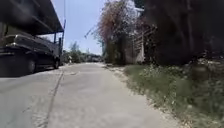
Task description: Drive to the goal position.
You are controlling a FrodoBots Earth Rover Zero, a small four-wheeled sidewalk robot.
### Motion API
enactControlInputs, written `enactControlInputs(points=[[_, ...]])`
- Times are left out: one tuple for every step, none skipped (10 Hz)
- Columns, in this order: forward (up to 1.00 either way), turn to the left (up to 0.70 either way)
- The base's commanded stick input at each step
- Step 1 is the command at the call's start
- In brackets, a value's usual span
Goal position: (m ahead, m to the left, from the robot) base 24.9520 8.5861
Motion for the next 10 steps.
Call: enactControlInputs(points=[[1.0, 0.03], [1.0, 0.17], [1.0, 0.38], [1.0, 0.3], [1.0, 0.02], [1.0, 0.0], [1.0, 0.0], [1.0, 0.0], [1.0, 0.0], [1.0, 0.0]])
